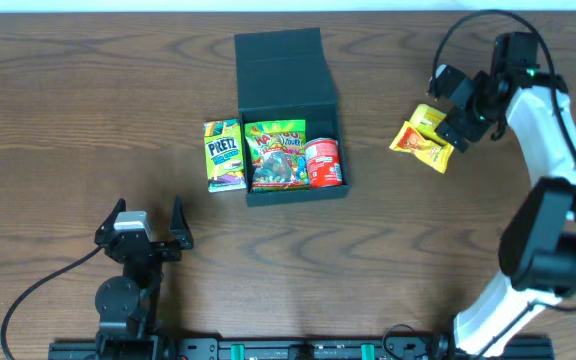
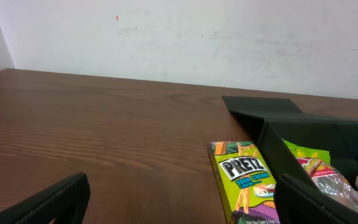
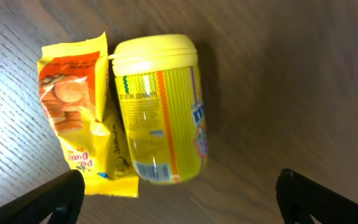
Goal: Pack container
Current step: 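Open the right gripper and move it to the yellow canister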
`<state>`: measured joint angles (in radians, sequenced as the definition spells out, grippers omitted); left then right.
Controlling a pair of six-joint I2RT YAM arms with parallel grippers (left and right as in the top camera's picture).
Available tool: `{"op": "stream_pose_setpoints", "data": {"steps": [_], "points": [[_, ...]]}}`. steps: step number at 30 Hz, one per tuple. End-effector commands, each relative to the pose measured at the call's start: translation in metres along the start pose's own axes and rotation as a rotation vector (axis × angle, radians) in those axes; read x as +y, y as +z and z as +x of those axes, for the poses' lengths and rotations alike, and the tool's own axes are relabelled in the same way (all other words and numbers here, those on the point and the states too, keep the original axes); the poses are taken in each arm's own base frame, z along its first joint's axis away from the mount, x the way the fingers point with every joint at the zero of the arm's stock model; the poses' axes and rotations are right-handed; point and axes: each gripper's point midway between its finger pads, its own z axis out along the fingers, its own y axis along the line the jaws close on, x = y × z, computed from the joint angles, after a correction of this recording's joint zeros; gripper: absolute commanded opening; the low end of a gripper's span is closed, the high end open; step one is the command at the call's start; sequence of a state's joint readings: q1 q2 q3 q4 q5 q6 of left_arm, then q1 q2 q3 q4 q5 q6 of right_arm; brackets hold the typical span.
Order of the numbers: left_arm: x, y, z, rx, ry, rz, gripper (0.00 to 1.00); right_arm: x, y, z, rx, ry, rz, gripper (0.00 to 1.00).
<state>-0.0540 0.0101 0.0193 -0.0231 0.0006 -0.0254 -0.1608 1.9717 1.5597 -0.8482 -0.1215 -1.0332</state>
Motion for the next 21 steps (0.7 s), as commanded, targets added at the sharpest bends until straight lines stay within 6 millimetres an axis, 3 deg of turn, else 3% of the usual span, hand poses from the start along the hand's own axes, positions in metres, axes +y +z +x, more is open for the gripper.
{"op": "stream_pose_setpoints", "data": {"steps": [1, 15, 21], "points": [[0.004, 0.0, 0.019, 0.06, 0.006, -0.017, 0.95, -0.008, 0.002, -0.006, -0.023, -0.008, -0.014, 0.99], [0.004, 0.0, 0.019, 0.06, 0.006, -0.017, 0.95, -0.003, 0.031, -0.01, -0.064, -0.03, -0.07, 0.99], [0.004, 0.0, 0.019, 0.06, 0.006, -0.017, 0.96, -0.004, 0.044, -0.009, -0.063, -0.029, -0.073, 0.93]]}}
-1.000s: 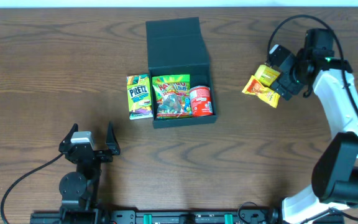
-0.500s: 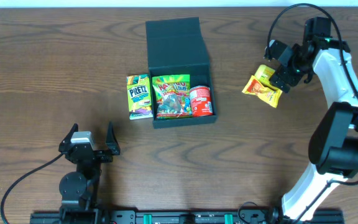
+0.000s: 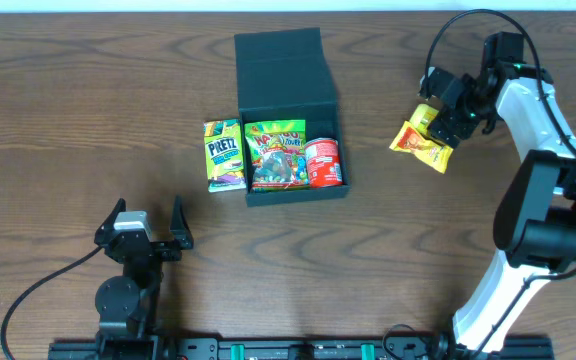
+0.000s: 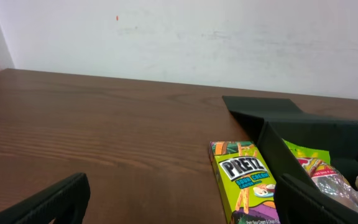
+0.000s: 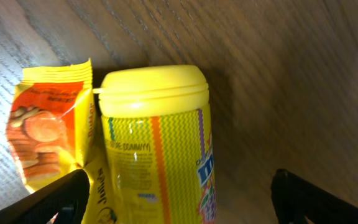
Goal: Pack container
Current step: 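Open the right gripper and move it to the yellow canister, then grasp the yellow canister with the right gripper and carry it left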
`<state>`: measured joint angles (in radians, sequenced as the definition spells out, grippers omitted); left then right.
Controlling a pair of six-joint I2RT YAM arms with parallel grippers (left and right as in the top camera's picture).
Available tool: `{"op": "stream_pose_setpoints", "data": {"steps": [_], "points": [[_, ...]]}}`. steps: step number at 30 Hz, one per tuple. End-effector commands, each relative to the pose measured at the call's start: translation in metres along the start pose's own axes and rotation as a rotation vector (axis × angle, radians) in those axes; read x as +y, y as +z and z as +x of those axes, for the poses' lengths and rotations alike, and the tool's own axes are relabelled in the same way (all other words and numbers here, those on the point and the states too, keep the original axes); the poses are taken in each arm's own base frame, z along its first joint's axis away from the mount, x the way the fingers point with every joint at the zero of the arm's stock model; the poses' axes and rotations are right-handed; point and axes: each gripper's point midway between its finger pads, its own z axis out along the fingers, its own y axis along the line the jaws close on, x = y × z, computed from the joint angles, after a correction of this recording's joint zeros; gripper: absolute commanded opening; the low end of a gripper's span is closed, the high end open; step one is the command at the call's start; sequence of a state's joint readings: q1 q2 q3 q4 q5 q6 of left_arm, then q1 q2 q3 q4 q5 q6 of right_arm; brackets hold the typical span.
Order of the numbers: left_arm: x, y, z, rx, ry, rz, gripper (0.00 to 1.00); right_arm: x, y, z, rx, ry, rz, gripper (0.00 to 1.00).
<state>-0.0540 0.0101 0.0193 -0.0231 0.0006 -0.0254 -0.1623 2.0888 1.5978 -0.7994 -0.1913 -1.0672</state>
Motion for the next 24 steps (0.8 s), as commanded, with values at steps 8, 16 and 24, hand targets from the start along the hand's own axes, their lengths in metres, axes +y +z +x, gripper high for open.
{"op": "stream_pose_setpoints", "data": {"steps": [8, 16, 24], "points": [[0.004, 0.0, 0.019, 0.06, 0.006, -0.017, 0.95, 0.003, 0.017, -0.008, -0.074, 0.009, -0.056, 0.89], [0.004, 0.0, 0.019, 0.06, 0.006, -0.017, 0.95, 0.002, 0.017, -0.008, -0.073, 0.038, -0.056, 0.81], [0.004, 0.0, 0.019, 0.06, 0.006, -0.017, 0.95, 0.006, 0.025, -0.006, -0.063, 0.05, -0.073, 0.75]]}}
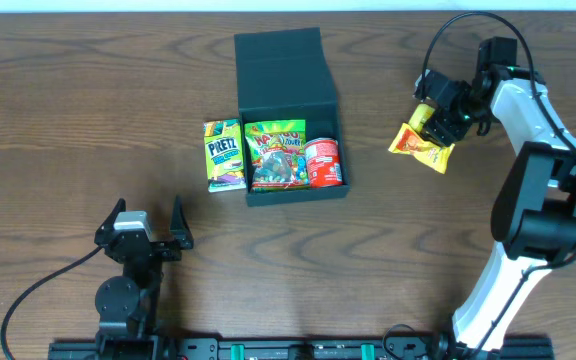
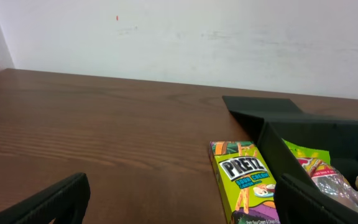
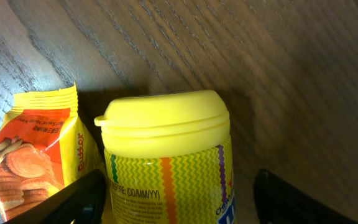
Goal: Pack container
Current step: 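Grasp the yellow canister with the right gripper and carry it left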
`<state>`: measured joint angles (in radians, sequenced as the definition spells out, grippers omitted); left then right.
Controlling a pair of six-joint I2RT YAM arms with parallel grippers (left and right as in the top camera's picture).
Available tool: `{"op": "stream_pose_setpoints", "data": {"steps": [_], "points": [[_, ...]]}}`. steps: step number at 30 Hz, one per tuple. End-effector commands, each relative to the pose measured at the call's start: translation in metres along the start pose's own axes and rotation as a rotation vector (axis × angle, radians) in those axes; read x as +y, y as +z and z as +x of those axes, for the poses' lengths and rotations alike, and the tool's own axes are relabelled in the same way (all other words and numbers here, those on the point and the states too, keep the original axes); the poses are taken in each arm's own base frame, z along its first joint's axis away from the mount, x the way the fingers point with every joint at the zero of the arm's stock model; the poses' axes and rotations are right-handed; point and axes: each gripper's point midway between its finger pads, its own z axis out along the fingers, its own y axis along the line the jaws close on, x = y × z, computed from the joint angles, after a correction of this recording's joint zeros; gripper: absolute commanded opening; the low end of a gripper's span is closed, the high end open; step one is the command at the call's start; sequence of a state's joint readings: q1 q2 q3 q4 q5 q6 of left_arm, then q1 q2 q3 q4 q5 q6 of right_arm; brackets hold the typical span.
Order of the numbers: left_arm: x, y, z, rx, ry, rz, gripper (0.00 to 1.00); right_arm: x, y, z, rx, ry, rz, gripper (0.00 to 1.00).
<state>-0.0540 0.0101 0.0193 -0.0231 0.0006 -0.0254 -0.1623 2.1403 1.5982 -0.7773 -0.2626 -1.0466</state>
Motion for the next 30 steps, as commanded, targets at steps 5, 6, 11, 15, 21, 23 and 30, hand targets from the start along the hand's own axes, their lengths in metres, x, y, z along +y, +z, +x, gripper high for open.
{"op": "stream_pose_setpoints", "data": {"steps": [5, 6, 11, 15, 21, 23, 30], "points": [[0.004, 0.0, 0.018, 0.06, 0.006, -0.017, 0.95, -0.003, 0.006, 0.002, -0.003, 0.022, -0.009, 0.69], [0.004, 0.0, 0.019, 0.06, 0.006, -0.017, 0.95, -0.004, 0.006, 0.003, 0.002, 0.021, -0.003, 0.68], [0.004, 0.0, 0.019, 0.06, 0.006, -0.017, 0.95, -0.008, 0.006, 0.005, 0.02, 0.019, 0.017, 0.61], [0.004, 0.0, 0.019, 0.06, 0.006, -0.017, 0.95, -0.008, 0.006, 0.005, 0.019, 0.018, 0.017, 0.61], [0.004, 0.0, 0.018, 0.06, 0.006, -0.017, 0.95, -0.005, 0.009, -0.006, 0.014, -0.01, 0.026, 0.57], [0.004, 0.0, 0.019, 0.06, 0.006, -0.017, 0.95, -0.003, 0.01, -0.01, 0.012, -0.021, 0.023, 0.58], [0.004, 0.0, 0.018, 0.06, 0.006, -0.017, 0.96, -0.003, 0.006, -0.03, -0.008, -0.032, 0.04, 0.52]]}}
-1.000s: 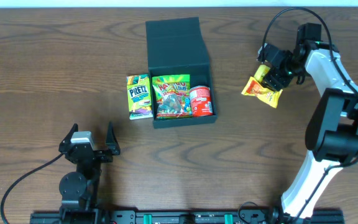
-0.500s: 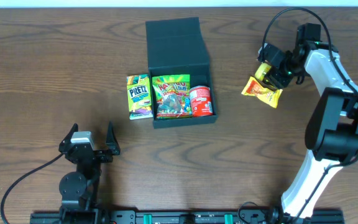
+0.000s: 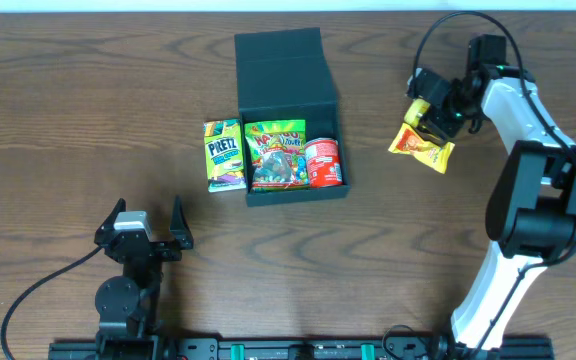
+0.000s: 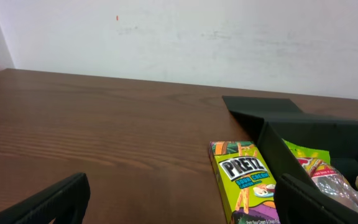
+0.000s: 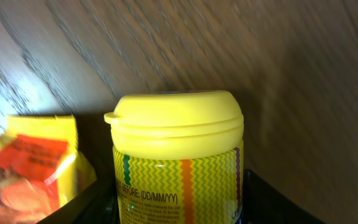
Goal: Pack container
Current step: 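Grasp the yellow canister with the right gripper and carry it left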
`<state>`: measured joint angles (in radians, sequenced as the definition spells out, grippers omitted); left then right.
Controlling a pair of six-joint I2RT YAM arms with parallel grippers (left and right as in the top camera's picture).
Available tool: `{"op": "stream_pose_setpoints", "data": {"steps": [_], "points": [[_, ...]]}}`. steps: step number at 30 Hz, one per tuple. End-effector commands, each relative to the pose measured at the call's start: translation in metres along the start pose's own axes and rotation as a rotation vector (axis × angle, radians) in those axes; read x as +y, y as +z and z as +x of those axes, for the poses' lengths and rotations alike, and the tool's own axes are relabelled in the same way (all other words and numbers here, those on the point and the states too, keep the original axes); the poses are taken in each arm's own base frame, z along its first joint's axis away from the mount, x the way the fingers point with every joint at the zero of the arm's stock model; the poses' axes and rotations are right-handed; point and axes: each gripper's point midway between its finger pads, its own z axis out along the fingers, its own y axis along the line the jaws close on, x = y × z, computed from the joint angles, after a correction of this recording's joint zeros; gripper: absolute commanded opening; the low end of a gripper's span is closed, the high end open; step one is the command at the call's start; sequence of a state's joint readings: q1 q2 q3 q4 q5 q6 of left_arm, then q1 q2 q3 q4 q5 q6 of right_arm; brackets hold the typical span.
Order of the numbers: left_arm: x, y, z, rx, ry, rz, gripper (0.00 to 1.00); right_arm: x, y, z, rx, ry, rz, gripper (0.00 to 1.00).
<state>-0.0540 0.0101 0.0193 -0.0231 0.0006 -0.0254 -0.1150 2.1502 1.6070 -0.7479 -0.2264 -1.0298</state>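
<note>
A yellow jar with a yellow lid lies on the table at the right, and my right gripper is shut on its body, the black fingers pressing both sides. Seen from overhead, that gripper covers most of the jar. The dark green box stands open at mid table, holding a gummy packet and a red can. My left gripper rests open at the near left, with nothing in it.
A yellow biscuit packet lies right beside the jar, also in the right wrist view. A green Pretz box lies against the container's left wall outside it. The container's lid lies open toward the far side.
My right gripper has come closer onto the jar and its fingers, apart from the jar's sides 1.0 s ago, now press against it. The left arm has not moved.
My right gripper was open above the jar and biscuit packet with both in full view. At each later moment it was closer to the jar, the fingers narrower around it. Now they are shut on the jar. The container's contents and the left arm stayed unchanged.
</note>
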Motion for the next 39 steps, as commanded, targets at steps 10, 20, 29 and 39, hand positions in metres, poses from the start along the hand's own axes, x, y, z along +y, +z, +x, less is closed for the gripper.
{"op": "stream_pose_setpoints", "data": {"steps": [10, 20, 29, 39], "points": [[0.004, 0.0, 0.019, 0.06, 0.006, -0.017, 0.95, -0.005, -0.029, -0.049, -0.061, -0.002, 0.045, 0.52], [0.004, 0.0, 0.018, 0.06, 0.006, -0.017, 0.95, 0.019, -0.066, -0.086, -0.109, -0.079, 0.058, 0.5], [0.004, 0.0, 0.018, 0.06, 0.006, -0.017, 0.95, 0.06, -0.096, -0.12, -0.141, -0.174, 0.042, 0.49], [0.004, 0.0, 0.018, 0.06, 0.006, -0.017, 0.95, 0.121, -0.105, -0.163, -0.175, -0.319, -0.01, 0.47]]}}
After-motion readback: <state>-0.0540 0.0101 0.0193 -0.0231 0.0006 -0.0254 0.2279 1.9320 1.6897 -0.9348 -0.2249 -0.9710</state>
